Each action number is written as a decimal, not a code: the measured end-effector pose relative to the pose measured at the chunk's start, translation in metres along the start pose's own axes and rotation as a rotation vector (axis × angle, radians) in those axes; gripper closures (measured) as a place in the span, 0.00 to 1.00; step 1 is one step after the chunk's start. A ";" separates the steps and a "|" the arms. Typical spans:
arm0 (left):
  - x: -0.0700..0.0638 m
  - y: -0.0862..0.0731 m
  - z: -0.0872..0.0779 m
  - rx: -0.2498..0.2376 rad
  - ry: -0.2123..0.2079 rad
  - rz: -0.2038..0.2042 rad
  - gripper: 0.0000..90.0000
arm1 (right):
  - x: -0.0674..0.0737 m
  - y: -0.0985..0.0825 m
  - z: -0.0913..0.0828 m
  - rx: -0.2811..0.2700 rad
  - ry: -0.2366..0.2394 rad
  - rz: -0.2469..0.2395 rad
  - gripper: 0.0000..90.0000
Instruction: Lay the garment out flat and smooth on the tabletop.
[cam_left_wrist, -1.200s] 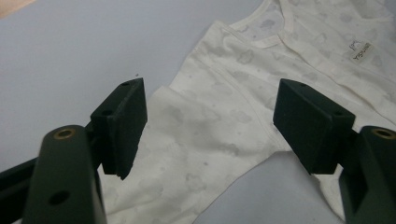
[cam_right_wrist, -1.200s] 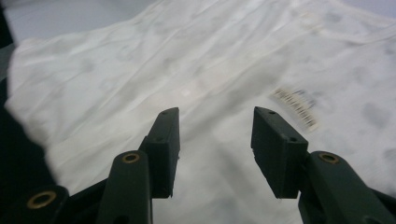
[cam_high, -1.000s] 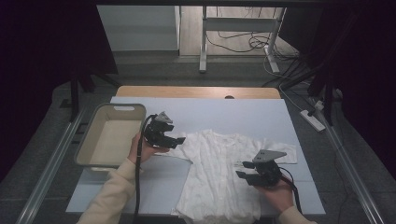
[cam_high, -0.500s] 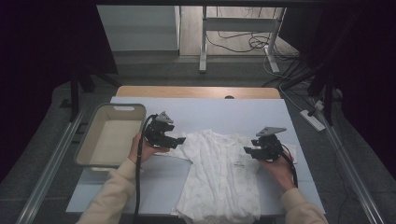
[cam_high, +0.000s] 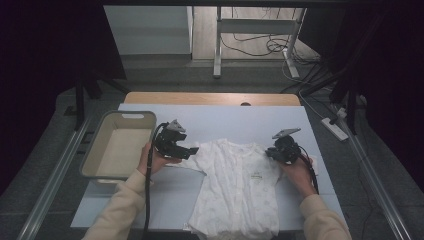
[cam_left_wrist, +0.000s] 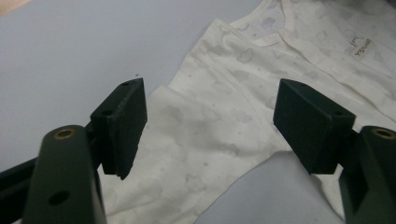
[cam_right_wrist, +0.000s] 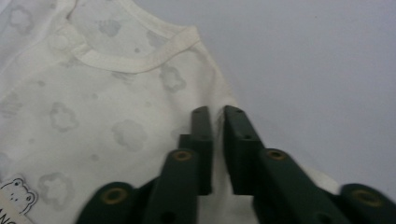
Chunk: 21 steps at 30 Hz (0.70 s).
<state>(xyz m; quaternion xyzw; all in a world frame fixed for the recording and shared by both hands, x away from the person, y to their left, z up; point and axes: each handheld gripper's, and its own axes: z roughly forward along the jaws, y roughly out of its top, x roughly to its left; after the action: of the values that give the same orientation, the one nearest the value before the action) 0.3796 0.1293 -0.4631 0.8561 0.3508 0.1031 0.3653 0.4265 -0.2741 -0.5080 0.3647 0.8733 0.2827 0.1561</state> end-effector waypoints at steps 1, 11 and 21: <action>0.000 0.000 0.000 0.001 0.000 0.000 0.30 | 0.000 0.000 0.000 0.000 0.002 -0.007 0.96; 0.000 0.000 0.000 0.002 0.003 0.001 0.29 | -0.013 0.006 0.006 -0.028 -0.027 0.008 0.97; 0.002 -0.002 0.000 0.006 0.006 -0.005 0.29 | -0.026 0.010 0.011 -0.031 -0.086 0.013 0.97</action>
<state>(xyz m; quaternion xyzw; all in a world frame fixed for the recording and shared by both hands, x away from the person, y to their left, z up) 0.3802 0.1310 -0.4646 0.8558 0.3544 0.1038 0.3622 0.4551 -0.2837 -0.5091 0.3799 0.8589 0.2811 0.1972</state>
